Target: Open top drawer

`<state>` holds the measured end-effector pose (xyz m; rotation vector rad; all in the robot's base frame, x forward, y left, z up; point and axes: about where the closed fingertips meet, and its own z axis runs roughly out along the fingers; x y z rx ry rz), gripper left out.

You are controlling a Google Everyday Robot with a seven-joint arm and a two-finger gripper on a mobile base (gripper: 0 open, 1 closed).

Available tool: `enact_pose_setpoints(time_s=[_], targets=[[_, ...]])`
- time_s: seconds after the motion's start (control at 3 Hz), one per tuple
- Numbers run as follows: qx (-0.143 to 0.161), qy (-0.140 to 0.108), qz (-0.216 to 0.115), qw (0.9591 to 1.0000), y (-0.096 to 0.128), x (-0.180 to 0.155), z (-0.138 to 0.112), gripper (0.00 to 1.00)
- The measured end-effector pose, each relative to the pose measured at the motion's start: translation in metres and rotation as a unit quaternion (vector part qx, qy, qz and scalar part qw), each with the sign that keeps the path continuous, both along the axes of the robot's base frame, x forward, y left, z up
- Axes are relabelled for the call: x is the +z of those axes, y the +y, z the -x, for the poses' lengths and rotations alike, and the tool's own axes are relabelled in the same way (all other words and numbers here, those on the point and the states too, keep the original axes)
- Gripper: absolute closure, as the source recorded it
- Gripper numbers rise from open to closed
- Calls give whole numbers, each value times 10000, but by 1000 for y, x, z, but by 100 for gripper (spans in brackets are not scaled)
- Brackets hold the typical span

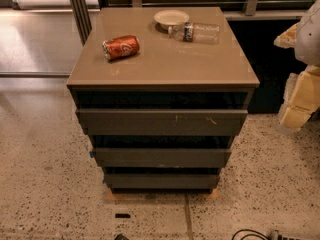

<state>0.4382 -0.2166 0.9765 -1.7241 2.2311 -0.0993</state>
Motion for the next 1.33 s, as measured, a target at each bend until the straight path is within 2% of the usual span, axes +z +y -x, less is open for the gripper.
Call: enact_pose_setpoints(time_s=[0.33,0.67,1.0,1.33], targets=[[-8,-51,6,10000,1,2,-1,0],[-111,85,-86,9999,10,-27,-8,0],[-328,342,-474,9978,20,-83,-22,0],[-581,319,-1118,9915,34,-139,-53,0]])
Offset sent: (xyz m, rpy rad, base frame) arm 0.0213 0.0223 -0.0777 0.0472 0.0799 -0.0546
